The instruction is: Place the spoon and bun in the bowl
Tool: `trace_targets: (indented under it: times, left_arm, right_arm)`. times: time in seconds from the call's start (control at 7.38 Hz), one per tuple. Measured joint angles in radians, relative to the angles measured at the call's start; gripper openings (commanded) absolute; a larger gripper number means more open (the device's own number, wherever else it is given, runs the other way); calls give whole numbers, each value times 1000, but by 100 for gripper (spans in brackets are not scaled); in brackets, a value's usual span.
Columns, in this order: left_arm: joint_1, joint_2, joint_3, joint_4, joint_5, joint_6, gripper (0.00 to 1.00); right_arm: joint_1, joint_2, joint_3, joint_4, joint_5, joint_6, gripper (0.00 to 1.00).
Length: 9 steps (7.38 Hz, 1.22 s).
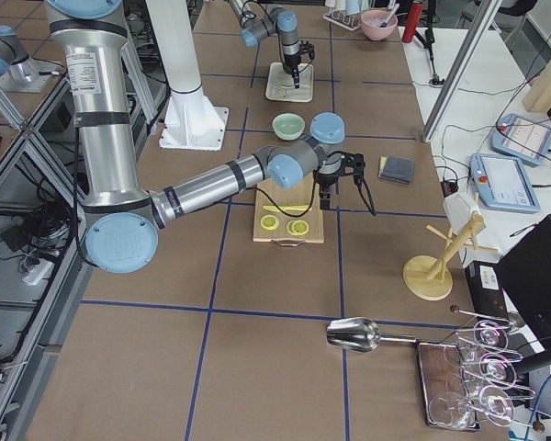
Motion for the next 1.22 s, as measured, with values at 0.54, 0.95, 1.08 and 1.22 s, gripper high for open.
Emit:
trace_targets:
  times: [0.54,0.95,1.08,1.22]
  left_arm:
    - [-44,-70,-87,105,-18,-28,0]
    - [-42,-227,-40,106,-53,-244,0]
    - [-37,-283,-7,100,-55,-308,0]
    - [-30,-321,17,83,-55,-365,0]
  right_arm:
    - [-122,44,17,8,-89,146,100]
    - [-310,113,26,10,-262,343,100]
    - [-368,120,32,10,-322,383,100]
    - [-425,123,33,10,-380,409,100]
